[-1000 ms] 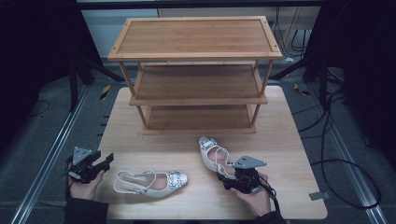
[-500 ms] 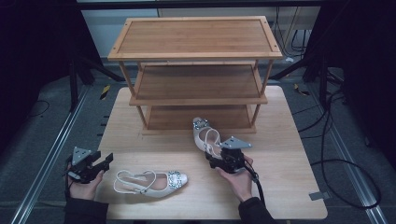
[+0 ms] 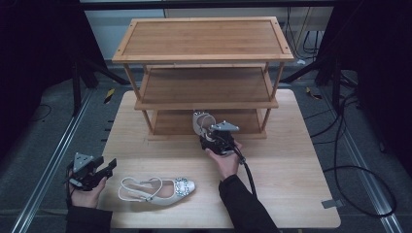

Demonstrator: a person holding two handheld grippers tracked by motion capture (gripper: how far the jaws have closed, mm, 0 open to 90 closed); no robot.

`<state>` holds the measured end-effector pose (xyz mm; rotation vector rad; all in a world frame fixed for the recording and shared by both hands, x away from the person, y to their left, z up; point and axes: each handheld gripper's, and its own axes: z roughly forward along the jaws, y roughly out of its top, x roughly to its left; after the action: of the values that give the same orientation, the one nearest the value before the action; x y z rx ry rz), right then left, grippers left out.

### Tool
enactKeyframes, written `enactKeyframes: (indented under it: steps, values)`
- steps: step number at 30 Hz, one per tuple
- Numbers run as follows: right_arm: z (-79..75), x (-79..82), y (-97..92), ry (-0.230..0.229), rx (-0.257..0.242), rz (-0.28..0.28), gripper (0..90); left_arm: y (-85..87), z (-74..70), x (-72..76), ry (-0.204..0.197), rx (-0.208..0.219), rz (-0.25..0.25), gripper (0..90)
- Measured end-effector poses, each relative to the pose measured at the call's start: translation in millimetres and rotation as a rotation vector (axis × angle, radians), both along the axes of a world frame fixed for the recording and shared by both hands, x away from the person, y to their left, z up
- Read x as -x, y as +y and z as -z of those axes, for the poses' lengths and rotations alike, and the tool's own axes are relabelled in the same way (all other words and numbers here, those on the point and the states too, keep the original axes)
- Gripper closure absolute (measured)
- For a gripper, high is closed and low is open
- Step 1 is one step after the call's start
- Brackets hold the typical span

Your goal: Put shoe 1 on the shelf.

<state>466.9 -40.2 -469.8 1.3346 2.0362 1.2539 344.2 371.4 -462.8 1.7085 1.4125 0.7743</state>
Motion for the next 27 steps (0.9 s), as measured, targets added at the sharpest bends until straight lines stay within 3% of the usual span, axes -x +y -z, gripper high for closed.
enactKeyframes:
  steps: [3, 5, 11, 16, 20, 21, 22, 26, 27]
  values:
    - [2.8, -9.4, 4.9, 0.007, 0.010, 0.010, 38.7, 0.7, 0.4, -0.5, -0.003, 0.008, -0.005, 45.2]
    - [7.4, -24.4, 12.3, 0.012, 0.029, 0.035, 38.6, 1.8, 0.8, -0.6, -0.002, 0.009, -0.007, 45.4]
    - [15.1, -41.7, 17.1, 0.026, 0.057, 0.073, 38.5, 2.7, 0.6, -0.7, -0.004, 0.009, -0.008, 45.7]
    - [20.2, -43.2, 19.4, 0.038, 0.071, 0.086, 37.3, 2.4, 0.9, -0.9, -0.002, 0.008, -0.007, 45.8]
    - [20.7, -42.7, 20.2, 0.040, 0.086, 0.083, 31.3, 2.0, 0.9, -0.9, -0.001, 0.006, -0.005, 45.8]
    - [18.7, -40.9, 18.5, 0.000, 0.081, 0.084, 24.4, 1.8, 0.8, -0.8, -0.001, 0.006, -0.004, 45.8]
    - [17.0, -40.2, 17.6, -0.014, 0.087, 0.079, 23.3, 1.8, 0.7, -0.6, -0.001, 0.005, -0.005, 45.8]
    - [9.4, -34.7, 16.1, -0.001, 0.080, 0.039, 19.3, 2.5, 0.8, -0.3, -0.002, 0.009, -0.006, 45.8]
    - [5.5, -26.7, 14.0, -0.016, 0.078, 0.032, 18.2, 3.5, 0.4, 0.1, 0.000, 0.006, -0.005, 45.8]
